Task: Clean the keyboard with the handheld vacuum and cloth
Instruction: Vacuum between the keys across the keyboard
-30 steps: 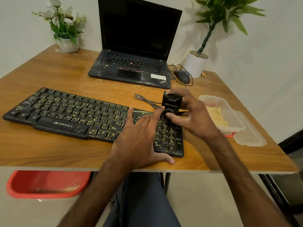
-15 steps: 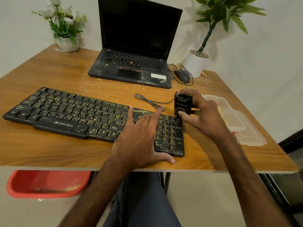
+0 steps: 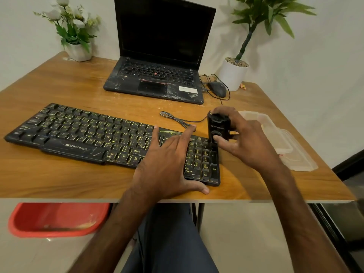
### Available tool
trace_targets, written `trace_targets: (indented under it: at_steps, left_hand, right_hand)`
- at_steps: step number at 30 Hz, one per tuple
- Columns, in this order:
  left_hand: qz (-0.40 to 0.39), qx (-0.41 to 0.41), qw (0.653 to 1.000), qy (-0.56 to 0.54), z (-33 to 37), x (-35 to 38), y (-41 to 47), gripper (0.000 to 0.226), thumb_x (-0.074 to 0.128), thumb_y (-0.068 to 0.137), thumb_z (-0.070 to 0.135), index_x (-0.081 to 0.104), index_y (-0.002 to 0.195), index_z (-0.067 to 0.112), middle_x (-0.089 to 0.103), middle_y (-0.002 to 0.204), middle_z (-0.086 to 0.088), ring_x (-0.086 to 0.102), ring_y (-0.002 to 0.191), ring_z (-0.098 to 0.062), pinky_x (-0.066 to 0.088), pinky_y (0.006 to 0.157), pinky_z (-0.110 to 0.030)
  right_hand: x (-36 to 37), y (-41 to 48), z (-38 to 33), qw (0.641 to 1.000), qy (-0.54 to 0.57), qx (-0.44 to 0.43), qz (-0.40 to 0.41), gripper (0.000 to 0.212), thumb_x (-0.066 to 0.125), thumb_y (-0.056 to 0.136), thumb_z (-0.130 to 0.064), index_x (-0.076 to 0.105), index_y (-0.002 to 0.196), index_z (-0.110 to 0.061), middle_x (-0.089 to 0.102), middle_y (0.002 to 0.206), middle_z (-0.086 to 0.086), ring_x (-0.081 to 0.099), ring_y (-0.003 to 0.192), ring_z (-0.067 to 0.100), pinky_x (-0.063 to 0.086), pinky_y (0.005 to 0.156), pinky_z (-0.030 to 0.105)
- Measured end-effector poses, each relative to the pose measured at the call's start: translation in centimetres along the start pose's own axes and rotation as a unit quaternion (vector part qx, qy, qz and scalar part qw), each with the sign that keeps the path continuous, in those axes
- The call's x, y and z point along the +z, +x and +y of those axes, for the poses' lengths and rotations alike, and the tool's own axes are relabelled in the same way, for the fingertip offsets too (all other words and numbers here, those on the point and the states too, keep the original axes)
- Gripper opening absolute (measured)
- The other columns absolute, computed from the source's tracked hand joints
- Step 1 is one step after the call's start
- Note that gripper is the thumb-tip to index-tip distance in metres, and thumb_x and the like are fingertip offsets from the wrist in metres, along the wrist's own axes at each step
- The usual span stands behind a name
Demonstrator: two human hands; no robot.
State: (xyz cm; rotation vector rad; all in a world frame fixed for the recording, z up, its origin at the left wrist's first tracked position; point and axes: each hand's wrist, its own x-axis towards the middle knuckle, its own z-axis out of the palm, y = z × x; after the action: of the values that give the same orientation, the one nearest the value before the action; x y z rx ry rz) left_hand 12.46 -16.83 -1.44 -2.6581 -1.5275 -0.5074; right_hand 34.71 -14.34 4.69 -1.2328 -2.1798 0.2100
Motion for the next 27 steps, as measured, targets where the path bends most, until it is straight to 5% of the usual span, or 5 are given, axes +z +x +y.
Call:
trace_targets:
  at_steps: [10, 14, 18, 21, 27]
  left_hand:
    - [-0.005, -0.008, 1.0, -0.012, 0.1, -0.1, 0.1, 0.139, 0.031, 0.057, 0.106, -0.014, 0.155, 0.018, 0.039, 0.158, -0.001, 0.032, 0.148, -0.014, 0.003, 0.121, -0.064]
    - [-0.001, -0.009, 1.0, -0.019, 0.1, 0.0, 0.1, 0.14, 0.035, 0.056, 0.105, -0.012, 0.156, 0.02, 0.042, 0.157, -0.002, 0.034, 0.147, -0.015, 0.002, 0.121, -0.064]
    - [-0.003, -0.009, 1.0, -0.025, 0.1, 0.0, 0.1, 0.14, 0.037, 0.056, 0.105, -0.016, 0.155, 0.021, 0.041, 0.157, 0.0, 0.033, 0.148, -0.014, 0.0, 0.122, -0.063]
    - [-0.004, -0.011, 1.0, -0.026, 0.1, -0.1, 0.1, 0.141, 0.037, 0.055, 0.105, -0.015, 0.155, 0.02, 0.041, 0.157, 0.0, 0.032, 0.148, -0.014, -0.001, 0.122, -0.063]
    - [0.011, -0.007, 1.0, -0.028, 0.1, 0.1, 0.0, 0.142, 0.037, 0.055, 0.106, -0.012, 0.156, 0.019, 0.044, 0.155, -0.001, 0.037, 0.146, -0.015, 0.004, 0.122, -0.064]
  right_hand:
    - [0.4, -0.3, 0.2, 0.995, 0.083, 0.055, 0.02, 0.06, 0.077, 0.085, -0.013, 0.047, 0.133, -0.031, 0.058, 0.111, -0.024, 0.062, 0.1, -0.01, 0.059, 0.077, 0.019]
    - [-0.4, -0.9, -0.1, 0.998, 0.033, 0.045, 0.022, 0.06, 0.077, 0.085, -0.014, 0.046, 0.133, -0.031, 0.061, 0.114, -0.014, 0.064, 0.098, 0.002, 0.06, 0.078, 0.023]
    - [0.8, 0.3, -0.5, 0.986, 0.134, 0.072, 0.069, 0.06, 0.079, 0.082, -0.013, 0.048, 0.132, -0.027, 0.062, 0.106, -0.023, 0.067, 0.099, 0.005, 0.06, 0.076, 0.025]
    - [1.6, 0.4, -0.3, 0.953, 0.269, 0.117, 0.08, 0.06, 0.076, 0.084, -0.005, 0.047, 0.133, -0.025, 0.064, 0.115, -0.01, 0.069, 0.103, 0.019, 0.061, 0.076, 0.039]
    - [1.3, -0.2, 0.1, 0.878, 0.418, 0.201, 0.116, 0.055, 0.065, 0.09, 0.001, 0.048, 0.135, -0.026, 0.071, 0.104, 0.001, 0.071, 0.095, 0.014, 0.058, 0.066, 0.027]
